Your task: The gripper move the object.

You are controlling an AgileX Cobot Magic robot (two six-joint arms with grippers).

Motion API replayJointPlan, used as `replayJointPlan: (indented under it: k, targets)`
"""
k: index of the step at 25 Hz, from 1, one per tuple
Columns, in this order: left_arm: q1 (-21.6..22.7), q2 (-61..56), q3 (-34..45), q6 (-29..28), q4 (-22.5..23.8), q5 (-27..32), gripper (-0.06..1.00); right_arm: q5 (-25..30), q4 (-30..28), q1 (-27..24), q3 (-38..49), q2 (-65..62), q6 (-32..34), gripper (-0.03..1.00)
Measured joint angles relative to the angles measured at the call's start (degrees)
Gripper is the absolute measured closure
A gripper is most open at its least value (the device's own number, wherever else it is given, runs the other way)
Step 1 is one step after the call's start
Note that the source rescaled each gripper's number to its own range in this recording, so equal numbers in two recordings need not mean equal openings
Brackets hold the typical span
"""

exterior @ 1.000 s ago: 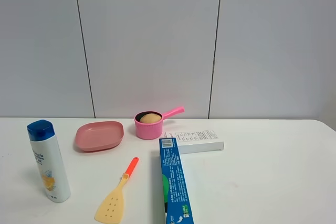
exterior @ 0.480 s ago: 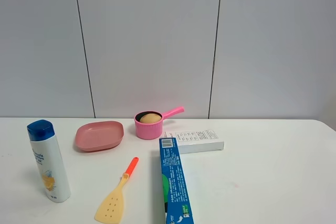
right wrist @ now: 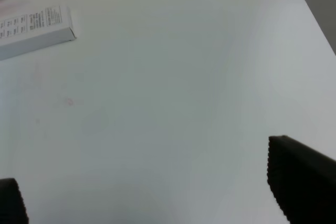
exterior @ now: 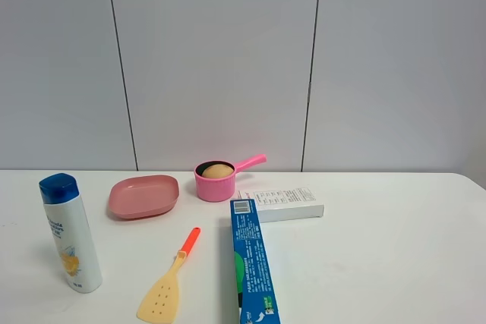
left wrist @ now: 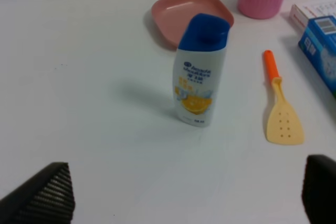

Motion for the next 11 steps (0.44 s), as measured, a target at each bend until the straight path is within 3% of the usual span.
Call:
replayJointPlan:
  k: [11]
  targets:
    - [0.0,0.0,0.0,0.0,0.0,0.0,-0.06,0.0,0.0,0.0,0.0,0.0,0.0,-0.02]
